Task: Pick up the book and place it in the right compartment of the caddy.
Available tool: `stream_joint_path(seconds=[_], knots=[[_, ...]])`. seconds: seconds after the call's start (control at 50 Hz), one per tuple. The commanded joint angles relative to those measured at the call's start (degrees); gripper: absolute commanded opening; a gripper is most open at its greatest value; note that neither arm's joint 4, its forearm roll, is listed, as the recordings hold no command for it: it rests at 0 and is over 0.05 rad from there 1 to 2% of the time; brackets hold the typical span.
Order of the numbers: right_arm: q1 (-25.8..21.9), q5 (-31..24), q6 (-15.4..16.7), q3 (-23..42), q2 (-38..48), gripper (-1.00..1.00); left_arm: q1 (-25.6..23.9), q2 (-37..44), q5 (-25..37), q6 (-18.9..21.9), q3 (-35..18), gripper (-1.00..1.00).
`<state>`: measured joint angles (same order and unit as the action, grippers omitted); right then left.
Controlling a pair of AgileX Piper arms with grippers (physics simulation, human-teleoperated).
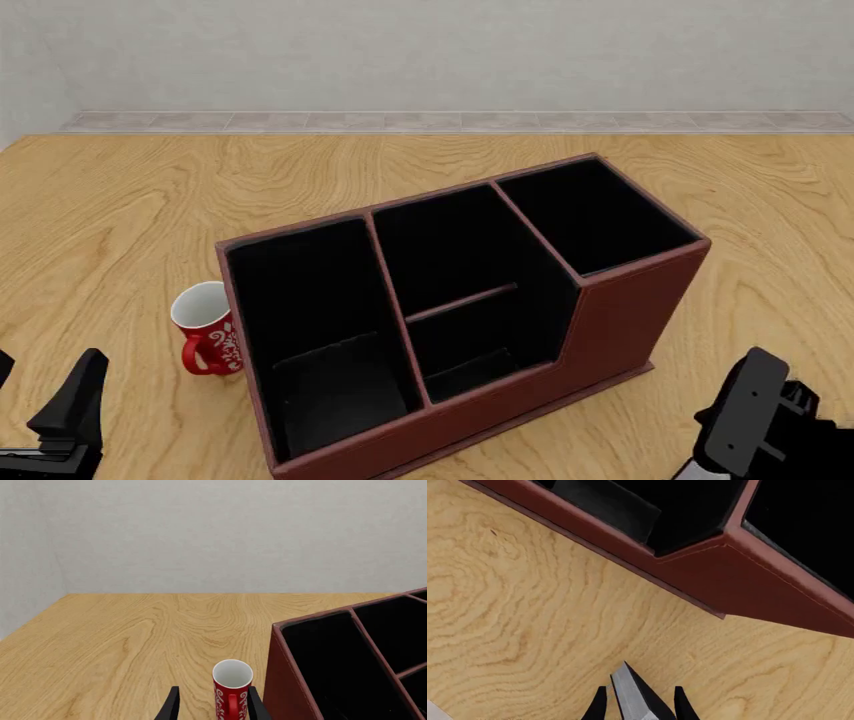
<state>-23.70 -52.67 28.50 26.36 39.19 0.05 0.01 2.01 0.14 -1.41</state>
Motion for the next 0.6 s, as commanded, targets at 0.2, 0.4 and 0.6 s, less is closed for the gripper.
stream_joint_path(seconds=[0.2,0.4,0.6], knots=[[2.4,5.1,-3.9,-7.0,-2.3,-1.0,-0.3,0.2,-0.6,0.0,0.4,1.0],[2.6,4.2,-3.5,-5.9,-2.7,-1.0,-0.3,0.2,-0.6,0.0,0.4,1.0],[2.7,3.3,-2.9,-4.5,-3.4,-1.0,-0.3,0.2,-0.6,0.0,0.4,1.0]])
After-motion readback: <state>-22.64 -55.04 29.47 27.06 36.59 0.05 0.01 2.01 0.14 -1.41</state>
